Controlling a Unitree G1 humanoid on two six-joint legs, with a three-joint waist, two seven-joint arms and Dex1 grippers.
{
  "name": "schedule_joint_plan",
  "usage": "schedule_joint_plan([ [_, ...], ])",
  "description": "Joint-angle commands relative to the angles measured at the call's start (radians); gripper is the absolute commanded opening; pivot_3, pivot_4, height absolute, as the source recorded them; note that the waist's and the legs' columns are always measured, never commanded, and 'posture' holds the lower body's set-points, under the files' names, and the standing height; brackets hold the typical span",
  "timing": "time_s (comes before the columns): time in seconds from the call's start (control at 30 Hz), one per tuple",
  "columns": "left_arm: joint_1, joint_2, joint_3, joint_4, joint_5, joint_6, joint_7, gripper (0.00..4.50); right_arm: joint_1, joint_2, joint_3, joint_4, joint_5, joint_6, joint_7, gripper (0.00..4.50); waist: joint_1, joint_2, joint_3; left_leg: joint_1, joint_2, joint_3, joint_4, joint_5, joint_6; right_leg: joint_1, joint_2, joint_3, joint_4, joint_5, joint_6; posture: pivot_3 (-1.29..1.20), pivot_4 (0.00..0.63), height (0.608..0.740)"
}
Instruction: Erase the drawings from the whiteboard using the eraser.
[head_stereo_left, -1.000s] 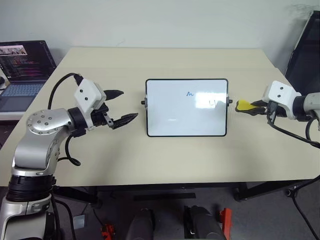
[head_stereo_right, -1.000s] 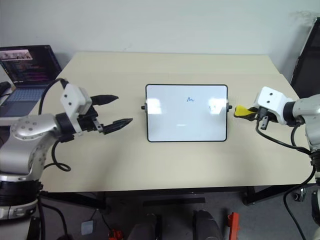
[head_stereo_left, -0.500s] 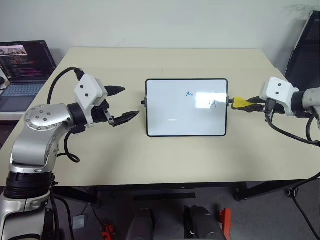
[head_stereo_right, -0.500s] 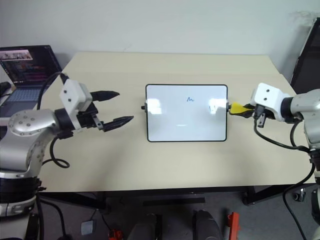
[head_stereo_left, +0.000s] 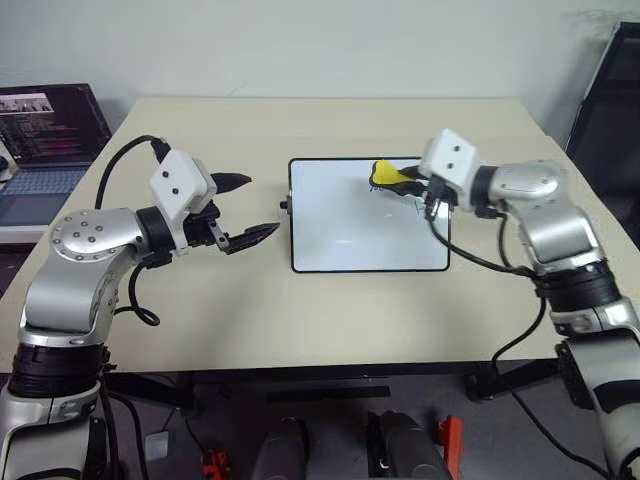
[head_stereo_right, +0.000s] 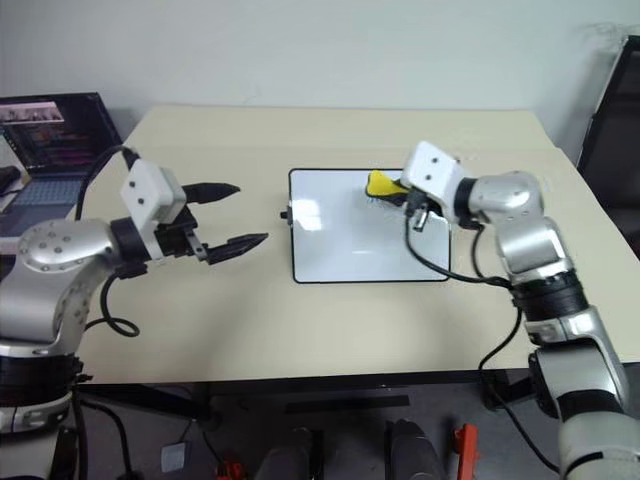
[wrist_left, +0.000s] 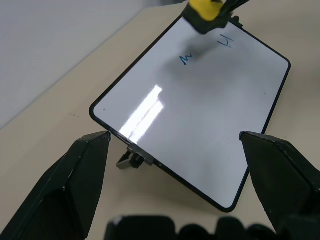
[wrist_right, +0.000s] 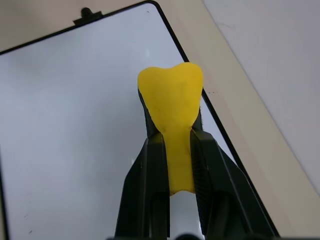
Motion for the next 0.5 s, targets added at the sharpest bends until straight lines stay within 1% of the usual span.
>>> schedule_joint_plan([
  [0.03, -0.005, 0.012, 0.019, -0.021, -0.001, 0.0, 0.007, 4.5, -0.075, 0.015, 0.032, 0.061, -0.062, -0.063, -0.028, 0.29, 0.002, 0.0, 0.0, 0.0, 0.0, 0.0, 0.0, 0.0, 0.0, 0.0, 0.0, 0.0, 0.0, 0.0, 0.0, 0.0, 0.15, 0.74],
  [0.23, 0.009, 0.012, 0.025, -0.035, -0.002, 0.006, 0.015, 4.5, -0.15, 0.035, 0.076, 0.233, -0.137, -0.159, -0.059, 0.29, 0.001, 0.0, 0.0, 0.0, 0.0, 0.0, 0.0, 0.0, 0.0, 0.0, 0.0, 0.0, 0.0, 0.0, 0.0, 0.0, 0.15, 0.74],
  [0.5, 0.018, 0.015, 0.029, -0.042, -0.005, 0.012, 0.021, 4.5, -0.2, 0.081, 0.117, 0.358, -0.232, -0.168, -0.115, 0.29, -0.005, 0.0, 0.0, 0.0, 0.0, 0.0, 0.0, 0.0, 0.0, 0.0, 0.0, 0.0, 0.001, 0.0, -0.001, 0.0, 0.15, 0.74],
])
